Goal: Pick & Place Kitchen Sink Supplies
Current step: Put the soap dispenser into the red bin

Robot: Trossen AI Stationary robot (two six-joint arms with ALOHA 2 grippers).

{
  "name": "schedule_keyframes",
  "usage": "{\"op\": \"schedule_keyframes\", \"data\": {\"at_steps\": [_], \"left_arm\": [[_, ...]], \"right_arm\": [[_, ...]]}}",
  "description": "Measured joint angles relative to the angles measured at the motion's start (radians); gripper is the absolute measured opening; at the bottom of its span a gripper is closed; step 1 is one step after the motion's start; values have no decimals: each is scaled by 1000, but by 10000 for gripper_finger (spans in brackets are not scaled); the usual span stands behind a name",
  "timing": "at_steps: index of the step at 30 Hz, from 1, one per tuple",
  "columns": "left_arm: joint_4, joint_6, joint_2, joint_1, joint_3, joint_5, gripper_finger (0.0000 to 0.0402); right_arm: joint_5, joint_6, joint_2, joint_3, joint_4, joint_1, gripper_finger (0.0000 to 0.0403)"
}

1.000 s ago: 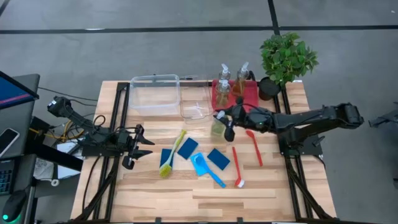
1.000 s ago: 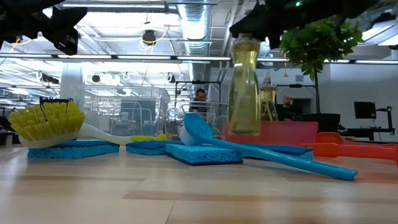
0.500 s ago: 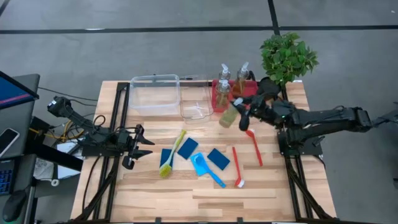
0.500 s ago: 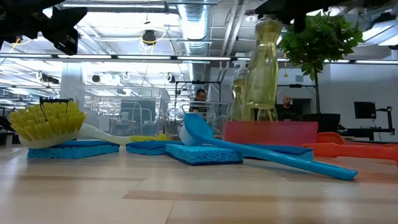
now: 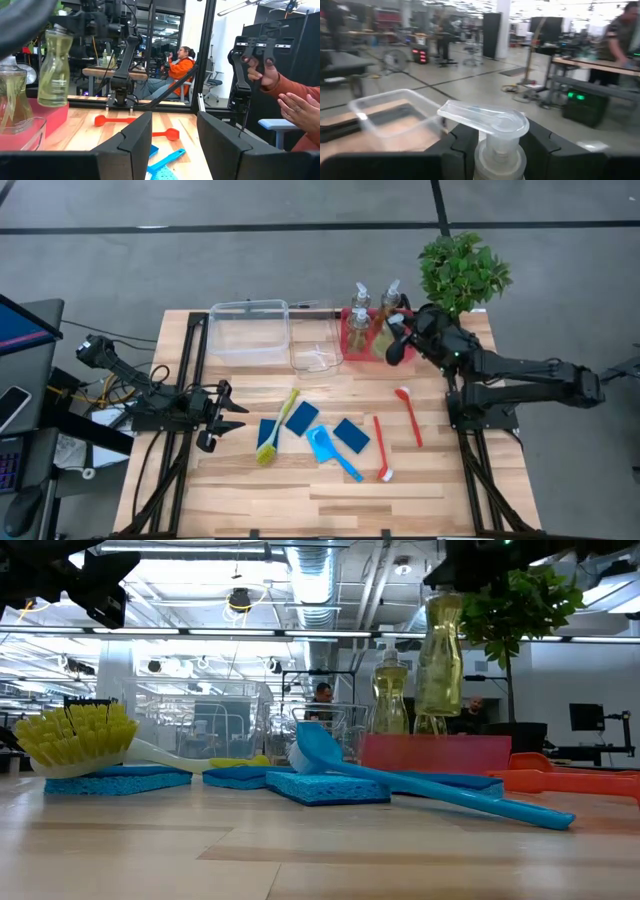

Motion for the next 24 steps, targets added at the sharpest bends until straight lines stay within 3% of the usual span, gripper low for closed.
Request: {"op": "schedule_keyframes", "data": {"at_steps": [11,24], "left_arm": [[0,0,0,0,0,0,158],[0,0,0,0,0,0,158]], "right_arm": [[-9,51,106,0,7,-169,106],[-14,99,249,0,64,-217,112]]}}
